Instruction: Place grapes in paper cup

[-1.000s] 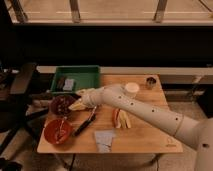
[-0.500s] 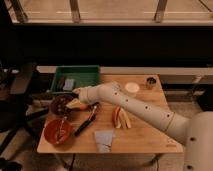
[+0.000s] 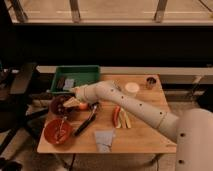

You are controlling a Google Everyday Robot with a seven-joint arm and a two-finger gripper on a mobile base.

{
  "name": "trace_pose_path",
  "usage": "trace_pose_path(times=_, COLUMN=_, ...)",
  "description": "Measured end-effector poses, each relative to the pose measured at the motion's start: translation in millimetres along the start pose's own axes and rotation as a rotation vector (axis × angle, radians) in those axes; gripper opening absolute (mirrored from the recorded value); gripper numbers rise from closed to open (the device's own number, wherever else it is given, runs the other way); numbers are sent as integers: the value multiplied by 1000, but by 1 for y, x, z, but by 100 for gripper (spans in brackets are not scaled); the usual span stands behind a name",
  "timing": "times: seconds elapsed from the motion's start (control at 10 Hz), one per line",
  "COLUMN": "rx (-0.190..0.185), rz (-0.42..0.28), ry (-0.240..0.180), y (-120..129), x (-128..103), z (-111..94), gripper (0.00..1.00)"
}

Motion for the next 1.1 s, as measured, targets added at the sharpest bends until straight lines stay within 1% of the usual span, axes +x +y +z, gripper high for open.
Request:
trace_pose_path(times=0.4, rx=-1, rz=-3, ry=-1, y=-1, x=1, z=0, gripper=65)
trace_pose_path(times=0.7, rx=-22, rz=-27, ry=-10, y=0, x=-8, z=23, gripper=65)
trace_pose_path(times=1.1, rx=-39, rz=-38, ry=-14, y=-6, x=-10, z=34, gripper=65)
